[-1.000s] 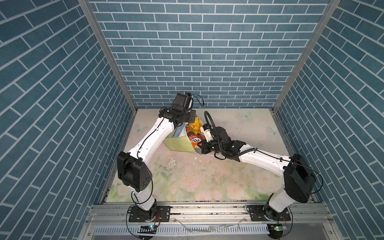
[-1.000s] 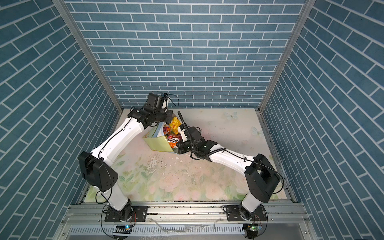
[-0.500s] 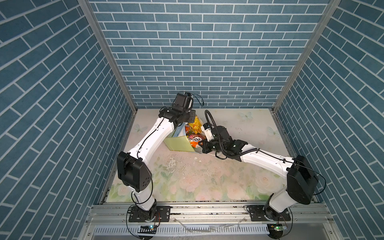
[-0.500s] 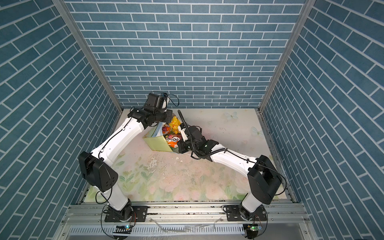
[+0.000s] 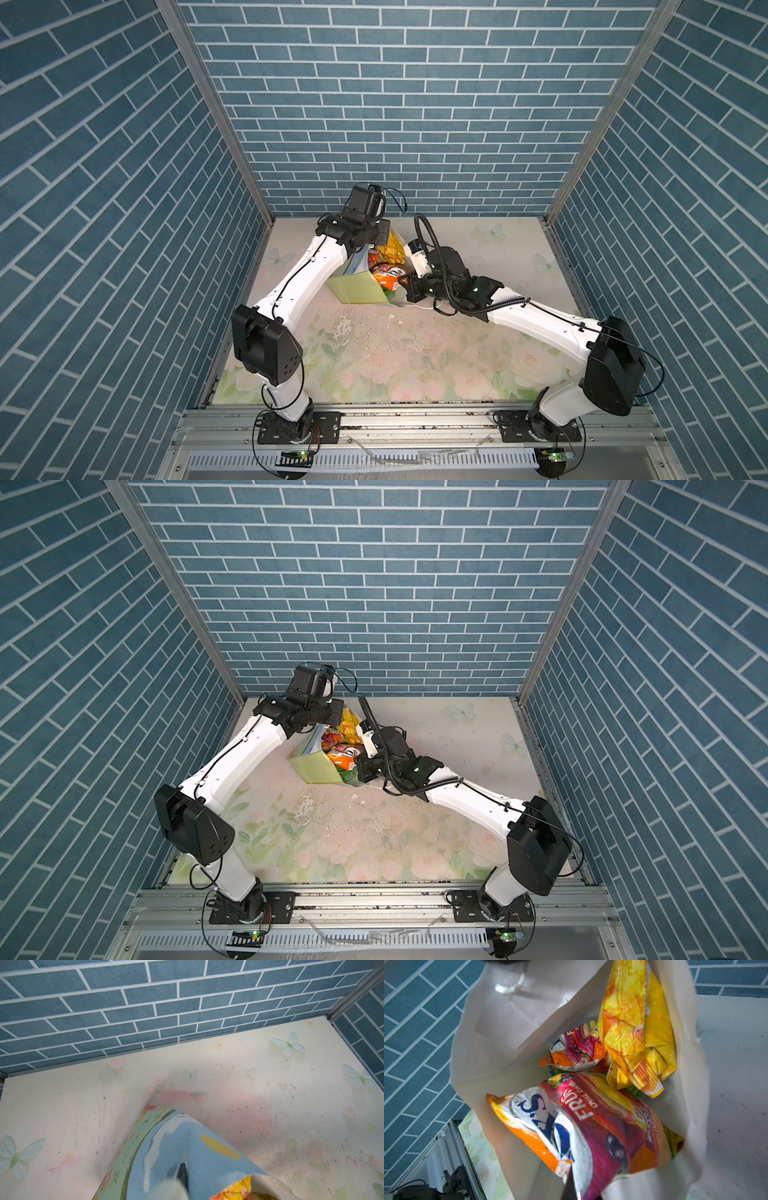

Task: Take the snacks out of the paper bag
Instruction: 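Lift the FOX'S packet out with the right gripper while the left holds the bag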

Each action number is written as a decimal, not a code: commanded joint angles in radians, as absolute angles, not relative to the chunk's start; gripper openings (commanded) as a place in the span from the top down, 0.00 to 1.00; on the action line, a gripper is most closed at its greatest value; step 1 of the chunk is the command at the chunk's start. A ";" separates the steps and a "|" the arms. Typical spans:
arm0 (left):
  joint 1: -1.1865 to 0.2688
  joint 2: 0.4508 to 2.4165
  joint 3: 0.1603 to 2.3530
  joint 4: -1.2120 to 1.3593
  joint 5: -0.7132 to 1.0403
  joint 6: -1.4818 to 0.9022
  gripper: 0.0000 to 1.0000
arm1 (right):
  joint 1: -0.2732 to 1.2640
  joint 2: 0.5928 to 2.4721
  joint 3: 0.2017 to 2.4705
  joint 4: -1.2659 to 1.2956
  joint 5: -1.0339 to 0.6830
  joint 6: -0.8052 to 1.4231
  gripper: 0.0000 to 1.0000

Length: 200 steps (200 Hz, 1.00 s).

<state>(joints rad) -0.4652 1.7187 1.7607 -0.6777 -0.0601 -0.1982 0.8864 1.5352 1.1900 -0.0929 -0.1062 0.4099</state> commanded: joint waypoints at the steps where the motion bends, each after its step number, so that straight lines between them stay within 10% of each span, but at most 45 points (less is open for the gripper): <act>1: -0.469 1.657 1.769 -0.626 -0.076 -0.194 1.00 | 0.884 1.496 1.241 -0.064 -0.058 0.362 1.00; 200: -0.461 1.633 1.717 -0.597 -0.123 -0.171 1.00 | 0.872 1.482 1.320 -0.110 -0.025 0.307 1.00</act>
